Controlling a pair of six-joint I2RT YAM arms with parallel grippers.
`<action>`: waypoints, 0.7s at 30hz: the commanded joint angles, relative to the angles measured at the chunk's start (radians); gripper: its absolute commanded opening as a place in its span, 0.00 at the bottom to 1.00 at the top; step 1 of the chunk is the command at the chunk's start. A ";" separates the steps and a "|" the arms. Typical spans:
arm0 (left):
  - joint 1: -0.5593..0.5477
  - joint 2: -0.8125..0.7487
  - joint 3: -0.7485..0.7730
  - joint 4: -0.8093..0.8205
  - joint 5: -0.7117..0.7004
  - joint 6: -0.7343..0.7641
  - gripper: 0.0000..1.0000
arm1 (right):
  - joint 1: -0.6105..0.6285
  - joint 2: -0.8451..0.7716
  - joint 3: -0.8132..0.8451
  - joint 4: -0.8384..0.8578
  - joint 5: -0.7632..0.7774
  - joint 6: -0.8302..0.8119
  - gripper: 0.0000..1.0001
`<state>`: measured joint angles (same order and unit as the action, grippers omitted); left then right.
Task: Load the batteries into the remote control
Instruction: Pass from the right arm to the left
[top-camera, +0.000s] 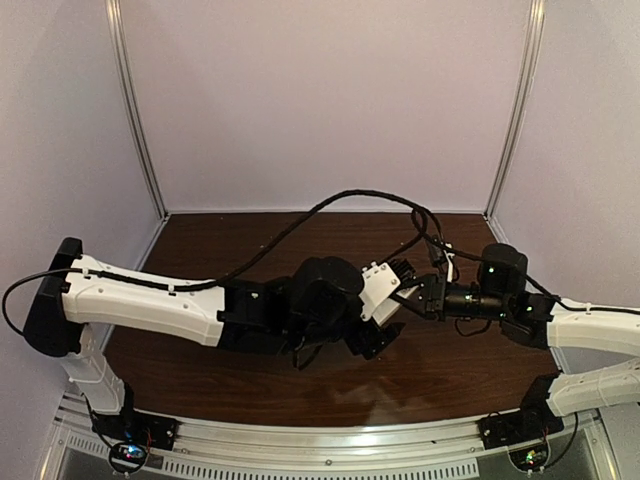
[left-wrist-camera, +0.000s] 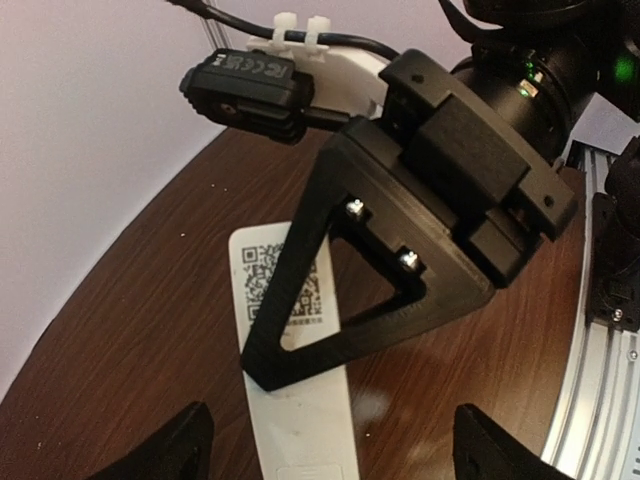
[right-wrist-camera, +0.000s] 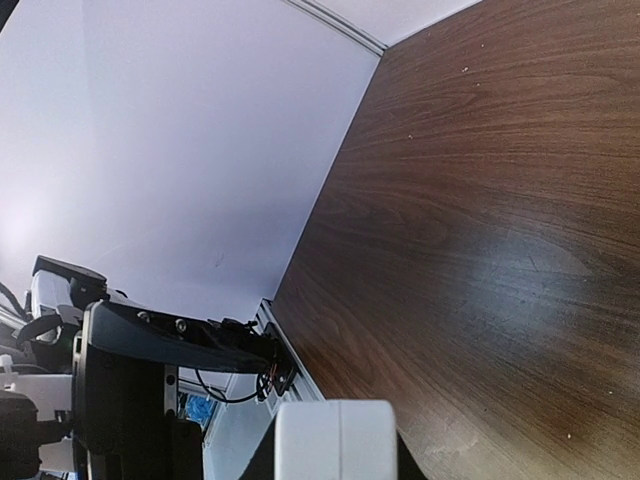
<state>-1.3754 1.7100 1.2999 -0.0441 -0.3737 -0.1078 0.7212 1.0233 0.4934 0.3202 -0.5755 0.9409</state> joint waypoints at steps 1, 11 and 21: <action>-0.005 0.068 0.101 -0.078 -0.071 -0.026 0.82 | -0.003 -0.011 0.032 -0.019 0.038 -0.019 0.02; 0.017 0.144 0.182 -0.146 -0.077 -0.045 0.54 | 0.000 -0.037 0.030 -0.038 0.046 -0.020 0.05; 0.044 0.158 0.198 -0.178 -0.055 -0.065 0.45 | 0.003 -0.049 0.030 -0.045 0.037 -0.018 0.05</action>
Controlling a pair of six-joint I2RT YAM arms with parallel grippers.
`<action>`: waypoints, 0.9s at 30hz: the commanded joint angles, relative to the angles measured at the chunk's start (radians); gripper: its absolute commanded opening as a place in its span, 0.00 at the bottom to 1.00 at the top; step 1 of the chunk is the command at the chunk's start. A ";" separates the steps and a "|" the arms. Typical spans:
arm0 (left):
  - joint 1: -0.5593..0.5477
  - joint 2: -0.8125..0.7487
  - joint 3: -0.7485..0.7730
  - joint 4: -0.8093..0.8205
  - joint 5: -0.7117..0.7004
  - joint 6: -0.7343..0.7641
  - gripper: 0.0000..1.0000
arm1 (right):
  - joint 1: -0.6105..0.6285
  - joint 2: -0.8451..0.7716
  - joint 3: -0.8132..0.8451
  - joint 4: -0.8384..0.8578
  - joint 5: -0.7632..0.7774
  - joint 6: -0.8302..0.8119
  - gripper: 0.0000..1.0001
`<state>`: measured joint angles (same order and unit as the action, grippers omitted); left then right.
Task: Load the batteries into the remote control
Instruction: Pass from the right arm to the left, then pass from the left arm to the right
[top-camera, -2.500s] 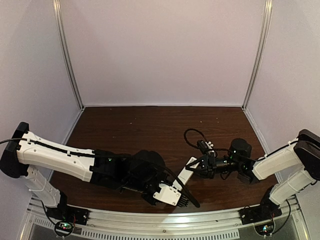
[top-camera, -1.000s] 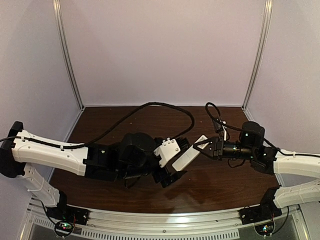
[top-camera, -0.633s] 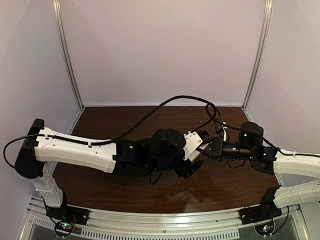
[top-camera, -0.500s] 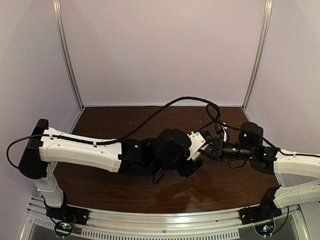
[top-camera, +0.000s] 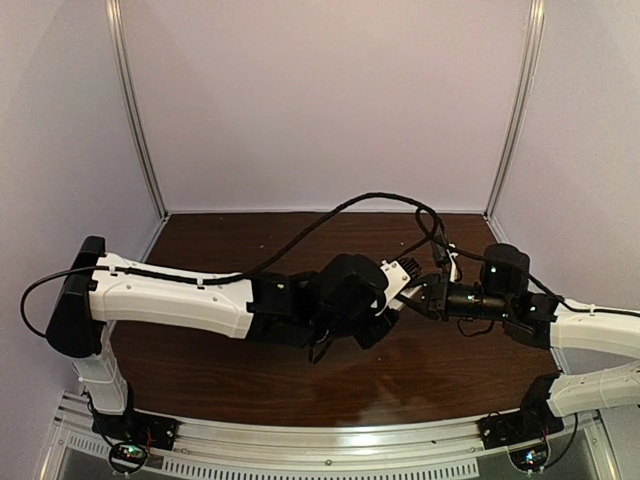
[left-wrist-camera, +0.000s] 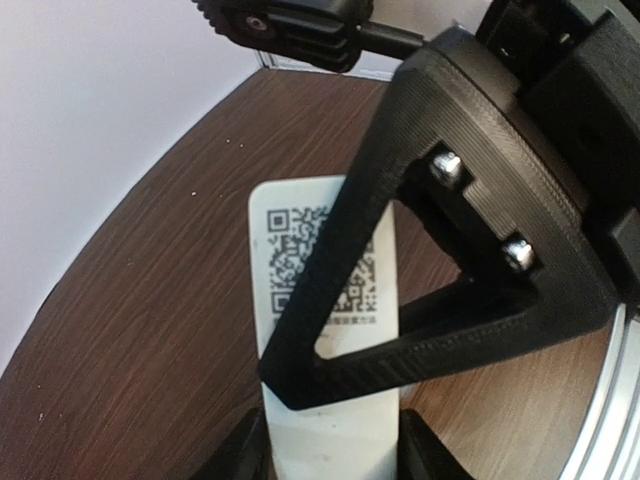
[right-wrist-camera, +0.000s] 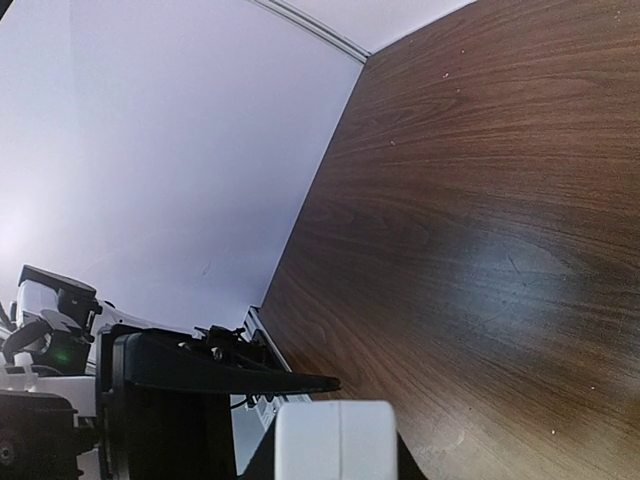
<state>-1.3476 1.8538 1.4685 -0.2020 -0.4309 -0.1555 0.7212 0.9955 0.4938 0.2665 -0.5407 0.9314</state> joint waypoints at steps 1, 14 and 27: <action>0.017 0.012 0.030 -0.020 0.004 -0.018 0.42 | 0.003 -0.021 0.030 0.010 0.000 -0.009 0.06; 0.053 -0.067 -0.035 0.053 0.143 -0.025 0.15 | 0.003 -0.043 0.060 -0.025 -0.016 -0.045 0.58; 0.138 -0.339 -0.312 0.486 0.674 -0.076 0.12 | -0.010 -0.121 0.118 0.028 -0.174 -0.283 0.73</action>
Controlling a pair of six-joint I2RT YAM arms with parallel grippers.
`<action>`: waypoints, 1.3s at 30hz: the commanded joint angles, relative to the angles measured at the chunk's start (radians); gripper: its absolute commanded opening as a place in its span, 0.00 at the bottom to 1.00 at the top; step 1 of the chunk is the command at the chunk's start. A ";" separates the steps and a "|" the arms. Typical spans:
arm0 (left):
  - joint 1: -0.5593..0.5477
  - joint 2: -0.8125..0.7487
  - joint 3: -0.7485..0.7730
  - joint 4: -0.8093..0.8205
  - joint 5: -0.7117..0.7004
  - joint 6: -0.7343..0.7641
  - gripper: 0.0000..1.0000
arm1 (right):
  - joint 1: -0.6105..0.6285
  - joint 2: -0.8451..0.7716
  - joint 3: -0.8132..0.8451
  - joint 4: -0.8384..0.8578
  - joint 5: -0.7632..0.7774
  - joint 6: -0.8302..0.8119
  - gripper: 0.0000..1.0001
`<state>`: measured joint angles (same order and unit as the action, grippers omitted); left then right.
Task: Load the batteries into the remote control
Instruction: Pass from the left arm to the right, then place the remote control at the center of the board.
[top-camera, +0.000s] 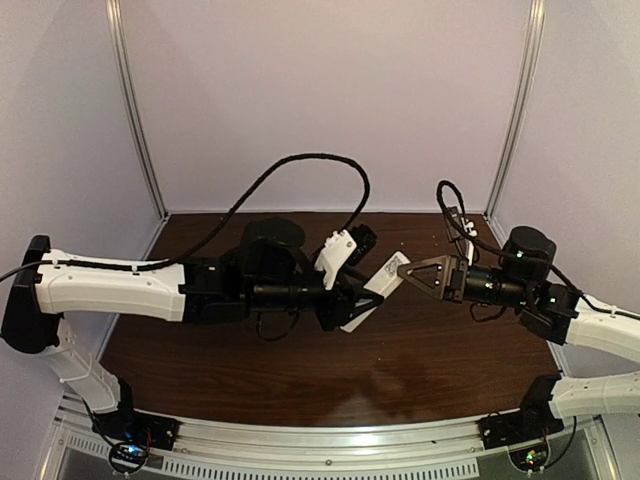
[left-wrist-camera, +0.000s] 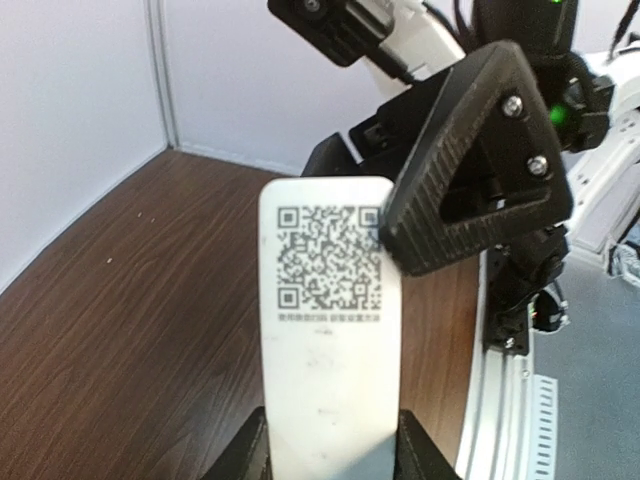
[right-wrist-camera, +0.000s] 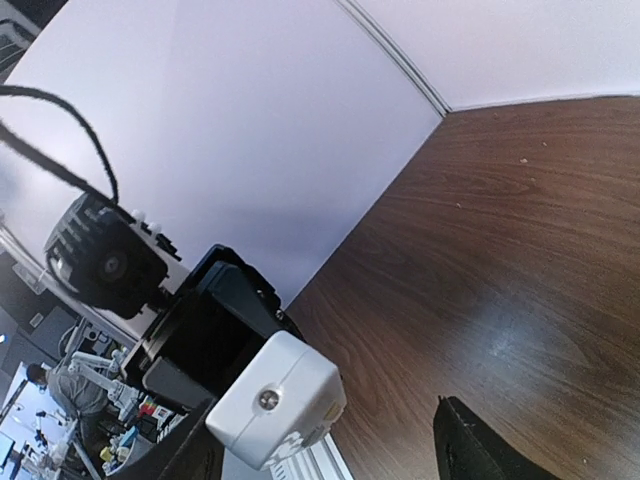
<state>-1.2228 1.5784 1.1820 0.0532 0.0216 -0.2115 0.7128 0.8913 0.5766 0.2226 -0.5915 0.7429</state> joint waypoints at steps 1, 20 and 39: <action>0.014 -0.071 -0.031 0.250 0.255 -0.022 0.12 | 0.003 -0.017 0.040 0.102 -0.152 -0.093 0.72; 0.069 -0.084 -0.107 0.478 0.463 -0.188 0.12 | 0.083 0.027 0.168 0.121 -0.214 -0.167 0.33; 0.191 -0.375 -0.285 0.219 0.094 -0.180 0.97 | 0.083 0.263 0.445 -0.565 0.009 -0.374 0.08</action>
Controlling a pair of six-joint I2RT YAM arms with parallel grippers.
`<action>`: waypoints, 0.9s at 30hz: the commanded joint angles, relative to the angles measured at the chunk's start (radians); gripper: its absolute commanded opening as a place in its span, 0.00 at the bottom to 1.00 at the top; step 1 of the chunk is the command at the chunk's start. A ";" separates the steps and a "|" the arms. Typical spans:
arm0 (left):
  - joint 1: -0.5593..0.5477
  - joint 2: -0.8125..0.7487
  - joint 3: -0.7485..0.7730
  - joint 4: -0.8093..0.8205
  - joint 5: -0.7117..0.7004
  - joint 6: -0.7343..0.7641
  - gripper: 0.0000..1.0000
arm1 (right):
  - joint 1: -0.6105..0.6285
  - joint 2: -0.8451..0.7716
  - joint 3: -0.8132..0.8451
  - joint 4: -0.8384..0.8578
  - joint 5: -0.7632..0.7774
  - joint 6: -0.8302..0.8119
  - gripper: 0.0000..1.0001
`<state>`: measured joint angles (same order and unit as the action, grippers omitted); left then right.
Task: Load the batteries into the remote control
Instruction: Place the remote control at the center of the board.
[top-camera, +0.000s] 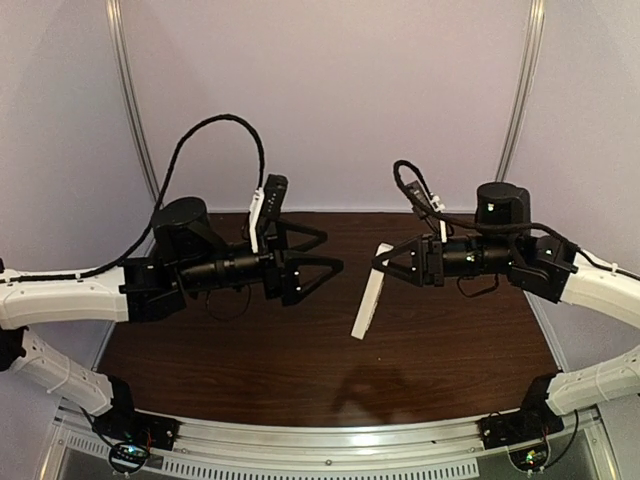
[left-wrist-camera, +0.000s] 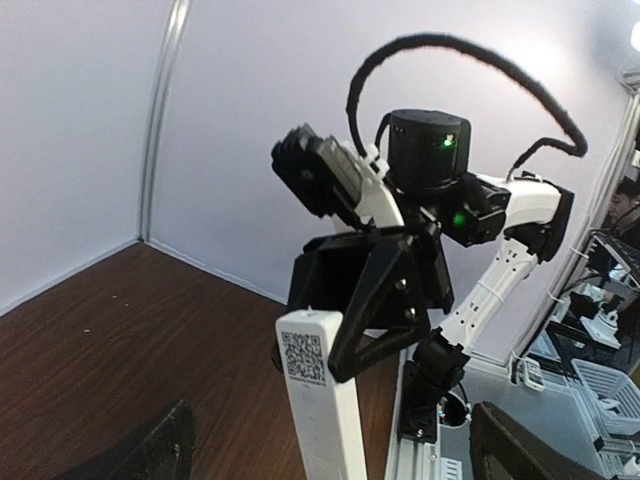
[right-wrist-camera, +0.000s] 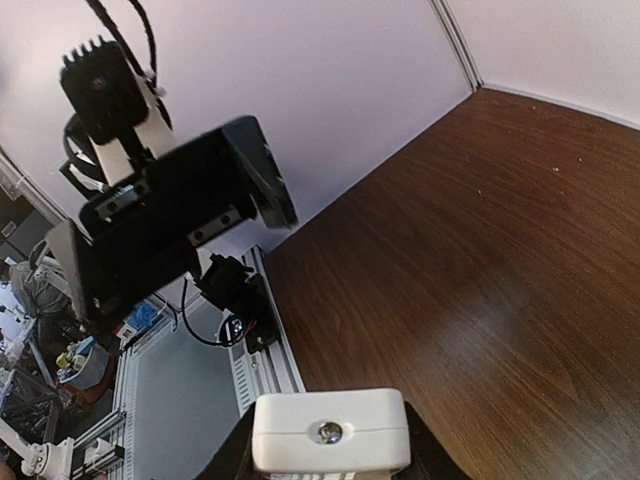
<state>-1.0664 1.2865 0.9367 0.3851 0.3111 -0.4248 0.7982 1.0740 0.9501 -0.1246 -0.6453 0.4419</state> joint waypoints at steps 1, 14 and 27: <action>0.046 -0.104 -0.046 -0.147 -0.249 0.031 0.97 | -0.002 0.114 0.094 -0.258 0.068 -0.089 0.08; 0.202 -0.234 -0.118 -0.459 -0.571 -0.102 0.97 | 0.083 0.554 0.436 -0.737 0.295 -0.293 0.13; 0.290 -0.270 -0.199 -0.480 -0.604 -0.148 0.98 | 0.168 0.876 0.657 -0.940 0.507 -0.375 0.18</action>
<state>-0.7876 1.0386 0.7586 -0.0944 -0.2707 -0.5598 0.9470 1.8942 1.5406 -0.9783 -0.2268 0.1028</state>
